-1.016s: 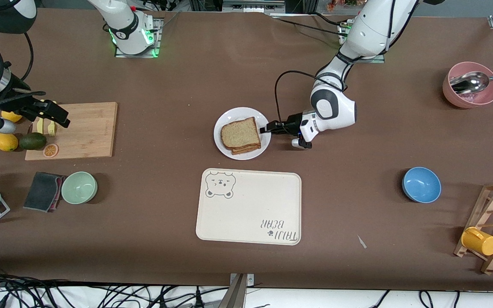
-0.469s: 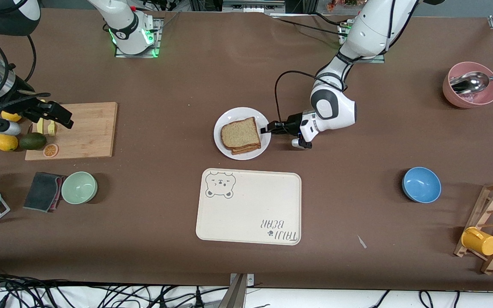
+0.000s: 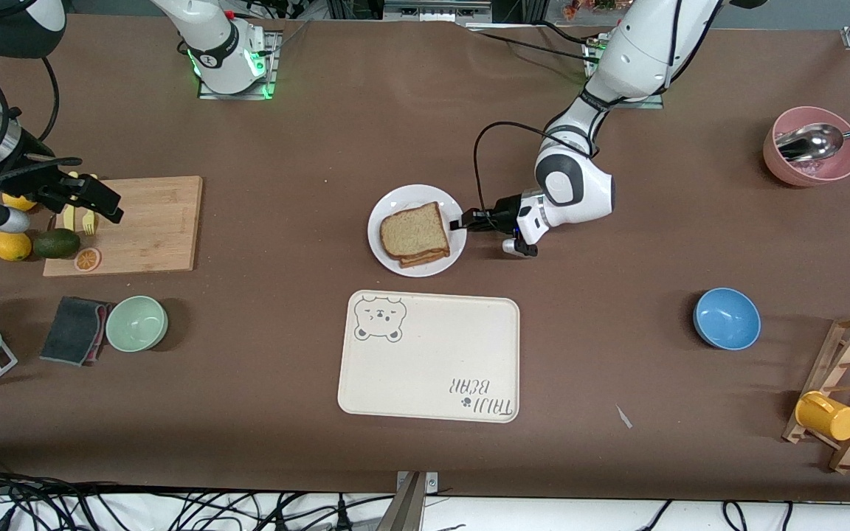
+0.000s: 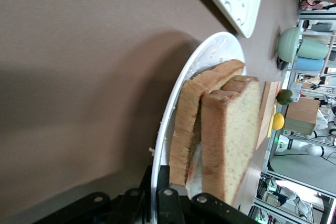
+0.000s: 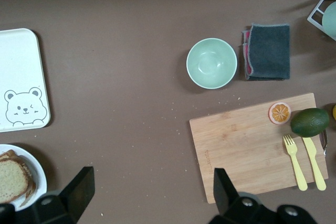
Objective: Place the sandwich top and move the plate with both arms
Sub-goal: 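Slide the plate with the left gripper onto the bear-printed tray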
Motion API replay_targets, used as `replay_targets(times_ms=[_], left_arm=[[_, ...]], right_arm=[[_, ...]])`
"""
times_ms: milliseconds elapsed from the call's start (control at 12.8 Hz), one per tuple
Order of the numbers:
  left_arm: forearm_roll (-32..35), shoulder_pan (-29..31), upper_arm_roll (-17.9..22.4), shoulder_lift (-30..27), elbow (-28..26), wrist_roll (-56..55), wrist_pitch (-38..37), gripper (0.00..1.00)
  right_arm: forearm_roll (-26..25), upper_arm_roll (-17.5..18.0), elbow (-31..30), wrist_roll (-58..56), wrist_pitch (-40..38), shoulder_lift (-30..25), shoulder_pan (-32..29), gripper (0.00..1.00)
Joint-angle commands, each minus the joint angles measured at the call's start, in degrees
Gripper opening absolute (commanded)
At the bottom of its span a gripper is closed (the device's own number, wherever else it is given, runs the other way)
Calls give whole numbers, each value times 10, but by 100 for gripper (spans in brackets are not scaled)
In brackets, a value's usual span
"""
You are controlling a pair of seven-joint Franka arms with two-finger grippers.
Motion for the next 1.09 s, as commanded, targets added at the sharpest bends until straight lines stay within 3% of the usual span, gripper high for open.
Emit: replay_targets(times_ms=[0,156,547,1016], left_arm=[[-25,-8,6,5,6,16,12,0],[-26,-7,6,3,6,15,12,0],[-26,4,7,-21,16,14,11,0],[-29,29,7,-30,66,3,7,0]], right_arm=[[1,-8,13,-16,-36,2,-2,100],[-1,-9,15,-89,-47,2,-2,100],[1,-7,16,-93,-49,5,-1,100],[18,-15,14,-85,-65,1,-3,100]])
